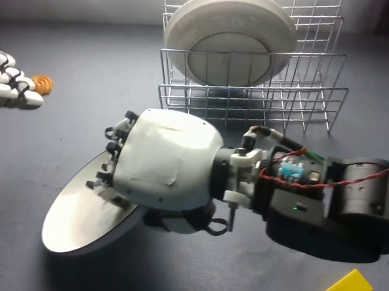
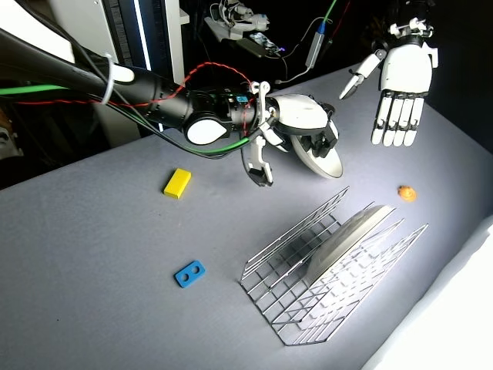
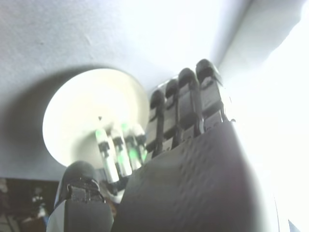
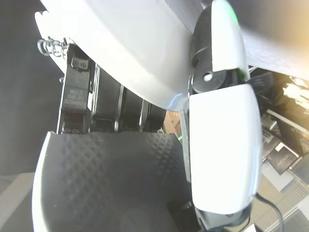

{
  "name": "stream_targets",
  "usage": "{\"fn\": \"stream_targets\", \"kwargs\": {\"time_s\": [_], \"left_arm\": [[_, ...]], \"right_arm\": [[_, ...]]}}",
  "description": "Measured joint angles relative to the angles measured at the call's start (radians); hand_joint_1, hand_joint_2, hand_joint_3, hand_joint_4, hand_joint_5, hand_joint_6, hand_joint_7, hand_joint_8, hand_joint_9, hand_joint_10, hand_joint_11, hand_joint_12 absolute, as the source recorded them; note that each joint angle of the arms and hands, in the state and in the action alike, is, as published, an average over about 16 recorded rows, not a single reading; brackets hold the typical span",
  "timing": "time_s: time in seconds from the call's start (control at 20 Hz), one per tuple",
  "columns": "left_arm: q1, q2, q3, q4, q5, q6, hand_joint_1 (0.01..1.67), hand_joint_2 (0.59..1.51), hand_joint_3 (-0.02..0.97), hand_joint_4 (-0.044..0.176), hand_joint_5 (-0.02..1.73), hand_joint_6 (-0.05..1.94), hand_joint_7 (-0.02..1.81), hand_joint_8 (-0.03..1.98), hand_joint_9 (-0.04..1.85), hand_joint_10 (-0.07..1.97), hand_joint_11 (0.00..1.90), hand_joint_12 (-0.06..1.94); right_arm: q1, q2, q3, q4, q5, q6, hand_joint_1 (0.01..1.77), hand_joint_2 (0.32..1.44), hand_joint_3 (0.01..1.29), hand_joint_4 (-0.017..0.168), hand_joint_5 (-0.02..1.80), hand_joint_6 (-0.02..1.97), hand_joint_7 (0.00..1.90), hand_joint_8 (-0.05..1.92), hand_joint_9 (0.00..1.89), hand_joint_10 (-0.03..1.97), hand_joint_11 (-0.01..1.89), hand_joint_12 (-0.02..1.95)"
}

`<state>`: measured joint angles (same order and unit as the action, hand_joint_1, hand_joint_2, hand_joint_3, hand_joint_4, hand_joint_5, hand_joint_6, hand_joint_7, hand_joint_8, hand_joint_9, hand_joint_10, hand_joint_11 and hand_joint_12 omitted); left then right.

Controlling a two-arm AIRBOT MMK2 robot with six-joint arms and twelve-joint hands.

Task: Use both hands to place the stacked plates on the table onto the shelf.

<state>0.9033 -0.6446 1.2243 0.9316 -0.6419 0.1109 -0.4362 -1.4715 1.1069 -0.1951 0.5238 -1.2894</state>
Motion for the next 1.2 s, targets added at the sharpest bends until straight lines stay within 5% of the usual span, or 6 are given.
{"fn": "stream_targets", "kwargs": {"time_s": [0.85,1.2], "left_arm": [[-0.088,0.009,0.039,0.034,-0.033,0.029,0.02,1.07,0.018,0.004,0.16,0.02,0.16,0.0,0.14,0.02,0.02,0.17],[-0.049,0.014,0.029,0.077,-0.124,0.03,0.02,1.072,0.018,0.003,0.18,0.02,0.16,0.0,0.14,0.02,0.02,0.18]], "right_arm": [[0.038,0.289,-0.221,-0.001,-0.004,0.069,1.2,1.05,0.01,0.034,0.97,0.99,1.07,0.84,1.17,0.01,0.72,0.96],[0.046,0.326,-0.243,-0.001,0.001,0.087,1.21,1.08,0.01,0.032,0.97,0.98,1.07,0.83,1.16,0.01,0.72,0.94]]}}
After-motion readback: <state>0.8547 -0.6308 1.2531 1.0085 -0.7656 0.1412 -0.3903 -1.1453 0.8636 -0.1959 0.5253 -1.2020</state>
